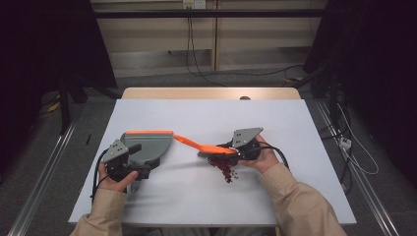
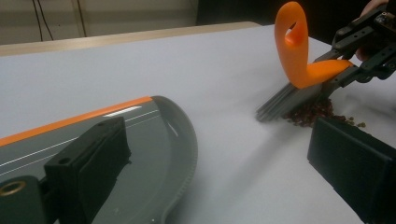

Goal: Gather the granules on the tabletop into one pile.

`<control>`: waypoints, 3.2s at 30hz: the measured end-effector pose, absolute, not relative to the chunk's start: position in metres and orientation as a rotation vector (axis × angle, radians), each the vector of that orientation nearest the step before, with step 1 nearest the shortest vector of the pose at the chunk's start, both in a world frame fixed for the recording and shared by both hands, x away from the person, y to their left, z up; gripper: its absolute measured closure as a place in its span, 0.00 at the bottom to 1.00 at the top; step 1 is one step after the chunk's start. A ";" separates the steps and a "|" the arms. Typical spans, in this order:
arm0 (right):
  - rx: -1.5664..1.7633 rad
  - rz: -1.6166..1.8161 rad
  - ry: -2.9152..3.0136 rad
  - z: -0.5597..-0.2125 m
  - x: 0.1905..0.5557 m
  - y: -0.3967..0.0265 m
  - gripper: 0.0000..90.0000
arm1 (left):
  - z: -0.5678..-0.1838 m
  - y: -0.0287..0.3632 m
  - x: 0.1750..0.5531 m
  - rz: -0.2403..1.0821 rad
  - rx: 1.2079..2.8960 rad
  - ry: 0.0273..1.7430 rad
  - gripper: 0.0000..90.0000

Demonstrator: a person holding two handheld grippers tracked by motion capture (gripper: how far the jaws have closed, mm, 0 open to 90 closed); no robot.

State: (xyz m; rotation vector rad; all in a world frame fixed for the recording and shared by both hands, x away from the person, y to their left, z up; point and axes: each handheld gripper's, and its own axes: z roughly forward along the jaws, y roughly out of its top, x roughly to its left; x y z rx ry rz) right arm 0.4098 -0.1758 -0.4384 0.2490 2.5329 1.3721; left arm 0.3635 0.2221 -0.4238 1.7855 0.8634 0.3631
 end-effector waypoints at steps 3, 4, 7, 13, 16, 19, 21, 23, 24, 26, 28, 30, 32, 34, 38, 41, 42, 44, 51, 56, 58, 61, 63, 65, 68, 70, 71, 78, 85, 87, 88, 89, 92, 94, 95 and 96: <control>0.266 1.392 2.529 -0.438 0.410 -0.175 0.79 | -0.424 0.222 0.363 0.363 1.787 0.863 0.06; 0.267 1.385 2.522 -0.438 0.410 -0.175 0.79 | -0.424 0.222 0.363 0.363 1.786 0.862 0.06; 0.303 1.410 2.498 -0.437 0.412 -0.175 0.79 | -0.424 0.222 0.364 0.362 1.788 0.865 0.06; 0.380 1.488 2.457 -0.427 0.413 -0.179 0.79 | -0.424 0.222 0.364 0.362 1.790 0.868 0.06; 0.433 1.537 2.468 -0.422 0.408 -0.180 0.79 | -0.425 0.221 0.364 0.359 1.788 0.864 0.06; 0.473 1.589 2.494 -0.420 0.401 -0.180 0.79 | -0.425 0.221 0.364 0.359 1.789 0.863 0.06; 0.504 1.638 2.526 -0.420 0.394 -0.179 0.79 | -0.424 0.221 0.364 0.359 1.787 0.865 0.06; 0.538 1.687 2.542 -0.422 0.389 -0.179 0.79 | -0.424 0.221 0.364 0.359 1.788 0.864 0.06; 0.559 1.717 2.563 -0.424 0.385 -0.179 0.79 | -0.424 0.221 0.364 0.358 1.788 0.864 0.06; 0.576 1.738 2.593 -0.428 0.380 -0.179 0.79 | -0.425 0.221 0.364 0.359 1.791 0.862 0.06; 0.593 1.736 2.624 -0.434 0.377 -0.179 0.79 | -0.425 0.221 0.364 0.357 1.792 0.861 0.06; 0.623 1.742 2.656 -0.441 0.376 -0.179 0.79 | -0.425 0.220 0.364 0.359 1.795 0.860 0.06; 0.632 1.752 2.667 -0.445 0.378 -0.179 0.79 | -0.425 0.220 0.364 0.360 1.799 0.859 0.06; 0.639 1.756 2.653 -0.447 0.382 -0.179 0.79 | -0.425 0.220 0.364 0.359 1.798 0.860 0.06; 0.640 1.735 2.655 -0.450 0.390 -0.181 0.79 | -0.425 0.221 0.364 0.357 1.795 0.862 0.06; 0.638 1.729 2.658 -0.450 0.396 -0.181 0.79 | -0.425 0.221 0.365 0.358 1.792 0.863 0.06; 0.633 1.720 2.653 -0.449 0.398 -0.180 0.79 | -0.425 0.221 0.365 0.357 1.795 0.864 0.06; 0.615 1.706 2.655 -0.447 0.402 -0.180 0.79 | -0.425 0.220 0.365 0.355 1.795 0.864 0.06; 0.610 1.717 2.643 -0.444 0.409 -0.177 0.79 | -0.425 0.221 0.365 0.358 1.795 0.860 0.06; 0.607 1.751 2.602 -0.436 0.407 -0.179 0.79 | -0.425 0.221 0.365 0.355 1.795 0.860 0.06; 0.622 1.757 2.564 -0.431 0.409 -0.184 0.79 | -0.425 0.221 0.365 0.356 1.796 0.860 0.06; 0.635 1.736 2.514 -0.424 0.413 -0.189 0.79 | -0.425 0.220 0.364 0.355 1.795 0.861 0.06; 0.645 1.713 2.479 -0.421 0.416 -0.193 0.79 | -0.425 0.220 0.364 0.355 1.793 0.862 0.06; 0.642 1.648 2.463 -0.420 0.421 -0.194 0.79 | -0.425 0.220 0.365 0.354 1.794 0.861 0.06; 0.656 1.571 2.448 -0.426 0.429 -0.196 0.79 | -0.425 0.221 0.365 0.356 1.796 0.862 0.06; 0.658 1.535 2.433 -0.429 0.435 -0.198 0.79 | -0.425 0.221 0.365 0.356 1.793 0.862 0.06; 0.655 1.517 2.426 -0.430 0.438 -0.199 0.79 | -0.425 0.222 0.365 0.356 1.792 0.863 0.06; 0.652 1.484 2.367 -0.437 0.454 -0.201 0.79 | -0.426 0.222 0.366 0.355 1.794 0.867 0.06; 0.539 1.416 2.427 -0.444 0.455 -0.192 0.79 | -0.425 0.222 0.365 0.356 1.795 0.867 0.06; 0.479 1.396 2.459 -0.443 0.450 -0.191 0.79 | -0.425 0.223 0.366 0.357 1.793 0.867 0.06; 0.465 1.385 2.467 -0.442 0.447 -0.190 0.79 | -0.425 0.223 0.365 0.358 1.793 0.867 0.06; 0.453 1.390 2.479 -0.441 0.445 -0.190 0.79 | -0.425 0.223 0.365 0.358 1.793 0.865 0.06; 0.428 1.396 2.495 -0.441 0.436 -0.190 0.79 | -0.425 0.222 0.365 0.359 1.789 0.865 0.06; 0.417 1.403 2.496 -0.441 0.431 -0.191 0.79 | -0.425 0.222 0.365 0.360 1.794 0.863 0.06; 0.419 1.411 2.495 -0.441 0.429 -0.191 0.79 | -0.425 0.222 0.365 0.360 1.794 0.864 0.06; 0.416 1.416 2.496 -0.440 0.427 -0.191 0.79 | -0.425 0.222 0.365 0.361 1.795 0.863 0.06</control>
